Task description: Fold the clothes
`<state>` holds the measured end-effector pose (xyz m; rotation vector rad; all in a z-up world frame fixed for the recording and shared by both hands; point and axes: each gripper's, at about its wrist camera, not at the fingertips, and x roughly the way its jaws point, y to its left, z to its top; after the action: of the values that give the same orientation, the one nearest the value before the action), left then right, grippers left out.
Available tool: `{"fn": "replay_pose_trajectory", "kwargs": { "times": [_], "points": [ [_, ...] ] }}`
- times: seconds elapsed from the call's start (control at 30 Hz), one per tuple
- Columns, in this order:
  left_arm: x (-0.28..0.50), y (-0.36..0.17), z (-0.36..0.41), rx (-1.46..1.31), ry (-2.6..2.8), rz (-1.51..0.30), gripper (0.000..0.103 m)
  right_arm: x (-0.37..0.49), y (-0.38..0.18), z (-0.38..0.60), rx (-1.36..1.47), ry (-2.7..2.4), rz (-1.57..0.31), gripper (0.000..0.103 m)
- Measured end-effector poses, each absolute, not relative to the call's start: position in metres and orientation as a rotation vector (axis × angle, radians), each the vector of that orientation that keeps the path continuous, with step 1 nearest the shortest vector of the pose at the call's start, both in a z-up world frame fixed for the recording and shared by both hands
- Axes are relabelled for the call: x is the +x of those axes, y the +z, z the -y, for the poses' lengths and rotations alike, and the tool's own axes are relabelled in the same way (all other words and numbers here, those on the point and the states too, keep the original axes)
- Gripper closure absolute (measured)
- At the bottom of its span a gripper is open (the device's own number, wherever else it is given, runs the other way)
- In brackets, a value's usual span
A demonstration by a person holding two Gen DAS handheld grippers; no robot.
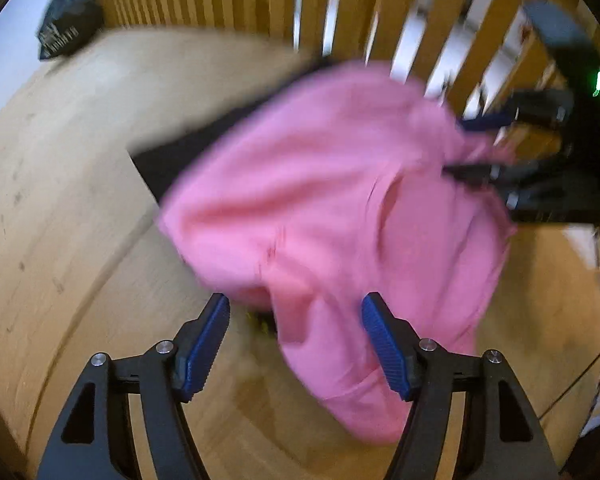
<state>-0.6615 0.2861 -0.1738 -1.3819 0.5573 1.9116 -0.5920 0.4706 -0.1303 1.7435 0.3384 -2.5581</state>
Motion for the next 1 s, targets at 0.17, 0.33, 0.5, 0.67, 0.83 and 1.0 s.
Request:
{"fn": "replay_pose_trajectory", "kwargs": {
  "times": [0.17,0.33,0.5,0.67,0.83,1.0],
  "points": [
    [-0.651,-0.176,-0.269,-1.411,1.839,-0.552,0.034,-0.575,-0.134,-0.461,1.782,-2.411,-0.321,0.051],
    [-0.667,-0.146,-0.261,-1.338,1.933,-0.509,0.035,-0.574,-0.097,-0.459,1.663,-2.512,-0.321,0.051],
    [-0.679,-0.136,-0.28,-1.266,1.965,-0.398,0.035,-0.609,-0.086,-0.476,1.613,-2.645,-0.139,0.051],
    [-0.598,-0.16,-0.298,-1.328,1.841,-0.511,0.035,-0.611,-0.128,-0.467,1.706,-2.481,-0.067,0.051],
    [-0.562,-0.169,-0.289,-1.363,1.757,-0.586,0.024,-0.578,-0.139,-0.451,1.763,-2.422,-0.226,0.05],
    [-0.547,-0.155,-0.276,-1.369,1.721,-0.623,0.022,-0.548,-0.115,-0.448,1.725,-2.378,-0.267,0.05]
  ]
}}
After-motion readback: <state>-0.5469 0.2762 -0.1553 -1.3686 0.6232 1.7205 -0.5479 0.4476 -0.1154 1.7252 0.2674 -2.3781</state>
